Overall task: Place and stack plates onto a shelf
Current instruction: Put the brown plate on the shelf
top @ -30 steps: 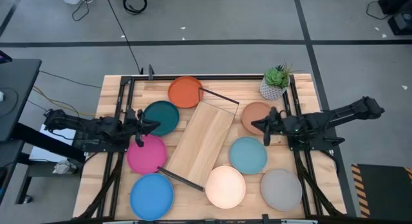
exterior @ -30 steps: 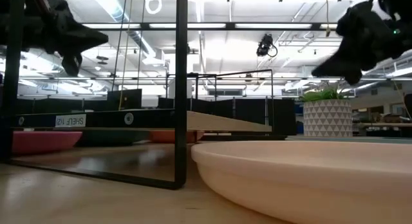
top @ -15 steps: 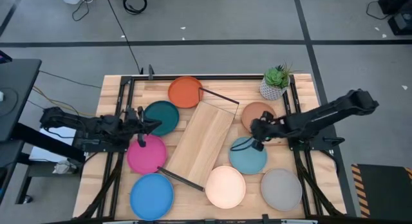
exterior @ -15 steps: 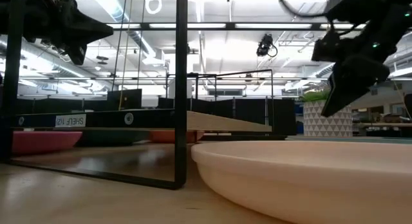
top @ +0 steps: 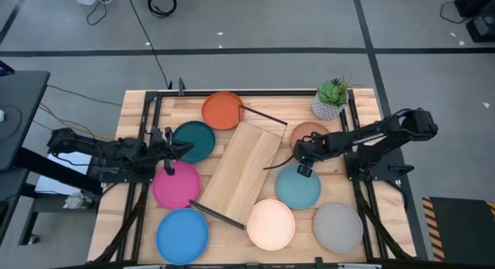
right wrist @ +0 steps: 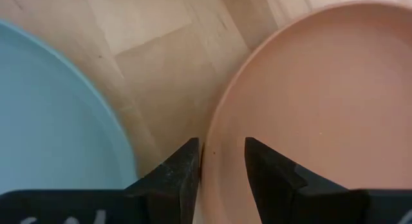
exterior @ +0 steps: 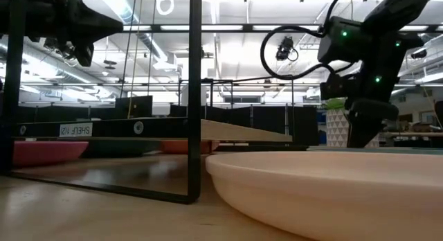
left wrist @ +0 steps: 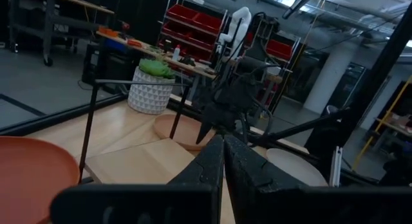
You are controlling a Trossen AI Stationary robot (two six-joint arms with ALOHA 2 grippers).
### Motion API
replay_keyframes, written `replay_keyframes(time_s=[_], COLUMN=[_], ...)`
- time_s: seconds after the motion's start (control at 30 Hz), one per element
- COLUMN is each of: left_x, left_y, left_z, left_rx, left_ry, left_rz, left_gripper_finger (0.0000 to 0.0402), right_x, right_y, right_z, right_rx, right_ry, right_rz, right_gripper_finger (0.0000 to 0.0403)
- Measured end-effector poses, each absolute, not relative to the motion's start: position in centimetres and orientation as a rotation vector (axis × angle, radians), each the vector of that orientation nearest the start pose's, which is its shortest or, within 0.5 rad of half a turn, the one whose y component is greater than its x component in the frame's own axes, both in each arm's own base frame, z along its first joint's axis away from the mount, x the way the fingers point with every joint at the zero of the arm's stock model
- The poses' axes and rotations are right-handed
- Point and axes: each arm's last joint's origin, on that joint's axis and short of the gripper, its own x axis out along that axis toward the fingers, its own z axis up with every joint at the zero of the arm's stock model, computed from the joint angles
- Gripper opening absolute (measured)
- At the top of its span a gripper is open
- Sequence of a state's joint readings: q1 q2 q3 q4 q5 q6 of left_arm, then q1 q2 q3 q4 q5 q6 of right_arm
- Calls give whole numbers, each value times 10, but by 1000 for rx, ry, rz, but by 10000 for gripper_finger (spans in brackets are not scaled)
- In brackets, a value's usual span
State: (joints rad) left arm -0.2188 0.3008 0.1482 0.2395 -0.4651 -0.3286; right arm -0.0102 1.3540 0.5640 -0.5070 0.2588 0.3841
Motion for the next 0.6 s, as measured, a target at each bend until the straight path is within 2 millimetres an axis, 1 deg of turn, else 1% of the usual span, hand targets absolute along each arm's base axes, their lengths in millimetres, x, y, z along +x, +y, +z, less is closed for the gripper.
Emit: replay_keyframes(time_s=[0.07,0.13,0.3,0.33,0.43,0.6], left_x=[113,113,113,113,113,113], left_y=[-12,-12,-12,-12,-12,-12], left_z=[212,212,212,212,212,212], left_rx=[-355,-356,-356,-356,-361,-362], left_ry=[-121,-121,-121,-122,-123,-122], left_rz=[233,233,233,233,232,232], left_gripper_finger=[21,21,21,21,21,21], right_x=[204,204,204,204,206,219], right_y=[-9,-9,-9,-9,-6,14], right_z=[136,135,135,135,143,176], right_rx=[167,170,212,216,271,300], right_ry=[1230,1234,1237,1234,1257,1280], right_rz=[-468,-470,-479,-472,-469,-445], right_gripper_finger=[117,97,23,16,18,15])
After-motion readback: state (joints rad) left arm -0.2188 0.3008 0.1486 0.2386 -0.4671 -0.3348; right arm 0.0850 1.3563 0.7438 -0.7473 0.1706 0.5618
